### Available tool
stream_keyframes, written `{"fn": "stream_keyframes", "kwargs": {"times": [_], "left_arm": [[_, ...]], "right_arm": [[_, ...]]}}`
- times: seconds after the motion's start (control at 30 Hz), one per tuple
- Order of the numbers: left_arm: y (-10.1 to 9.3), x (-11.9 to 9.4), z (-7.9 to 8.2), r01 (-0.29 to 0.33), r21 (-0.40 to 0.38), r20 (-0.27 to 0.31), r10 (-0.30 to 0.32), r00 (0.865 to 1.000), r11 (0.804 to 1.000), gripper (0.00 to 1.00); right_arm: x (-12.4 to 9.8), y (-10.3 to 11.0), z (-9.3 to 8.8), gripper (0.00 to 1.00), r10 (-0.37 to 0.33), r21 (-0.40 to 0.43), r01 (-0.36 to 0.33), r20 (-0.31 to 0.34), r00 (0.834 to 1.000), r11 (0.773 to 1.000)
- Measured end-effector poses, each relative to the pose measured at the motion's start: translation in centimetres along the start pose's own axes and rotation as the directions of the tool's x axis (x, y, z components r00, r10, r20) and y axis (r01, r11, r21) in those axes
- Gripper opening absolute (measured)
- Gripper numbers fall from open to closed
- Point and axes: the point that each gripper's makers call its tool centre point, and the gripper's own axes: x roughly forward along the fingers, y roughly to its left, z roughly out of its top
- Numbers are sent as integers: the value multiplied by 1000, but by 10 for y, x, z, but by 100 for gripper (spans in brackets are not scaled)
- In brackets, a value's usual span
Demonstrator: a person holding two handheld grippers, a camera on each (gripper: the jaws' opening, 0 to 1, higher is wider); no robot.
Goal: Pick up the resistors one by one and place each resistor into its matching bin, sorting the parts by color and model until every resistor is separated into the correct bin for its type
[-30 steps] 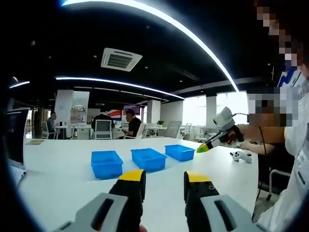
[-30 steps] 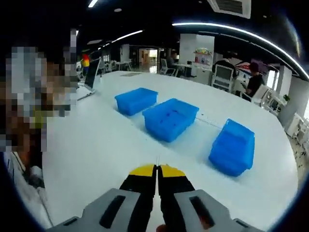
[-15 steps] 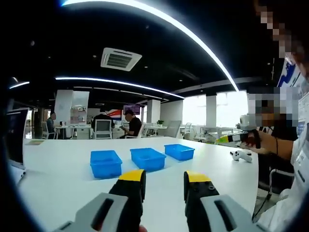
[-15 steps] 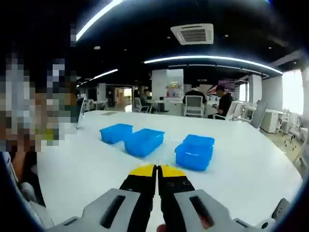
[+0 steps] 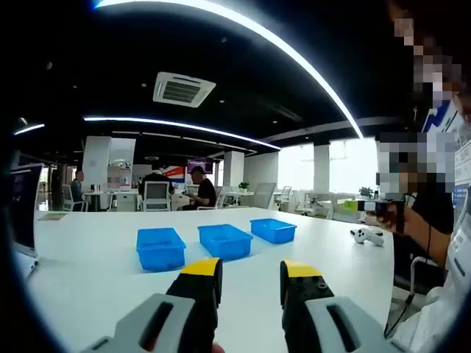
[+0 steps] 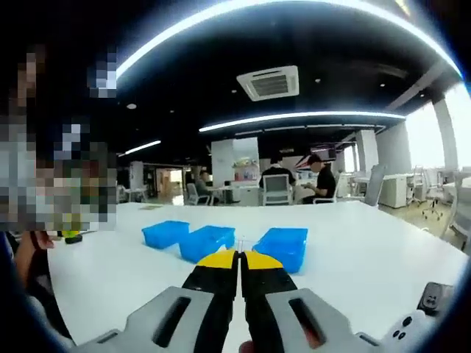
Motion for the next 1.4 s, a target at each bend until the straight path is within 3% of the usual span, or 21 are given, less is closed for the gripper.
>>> {"fn": "stream_keyframes", "kwargs": {"times": [0.23,0.7,0.9,1.0,1.23,1.27,1.37,1.4], "left_arm": [[-1,-1,3,1,6,4,-1,1000,1000,33],[-2,-4,8,-2,11,15,2,1000,1000,33],[-3,-5,10,-3,13,19,3,1000,1000,33],[-3,-6,10,-4,13,21,3,1000,1000,33],[-4,-5,10,0,14,22,0,1000,1000,33],[-4,-5,10,1,14,22,-1,1000,1000,33],[-4,-5,10,0,13,23,0,1000,1000,33],[-4,-5,10,2,12,24,-2,1000,1000,33]], "right_arm": [[39,-16,7,5,-3,-17,3,-37,999,1000],[147,-64,-14,5,-56,-101,39,-166,985,994],[187,-71,-30,5,-67,-155,34,-216,974,987],[200,-76,-33,5,-71,-146,38,-231,970,989],[206,-95,-43,5,-125,-182,78,-263,957,980],[203,-103,-44,11,-169,-228,107,-273,947,968],[208,-96,-34,64,-113,-177,76,-209,972,981],[204,-96,-34,63,-118,-175,81,-215,970,981]]}}
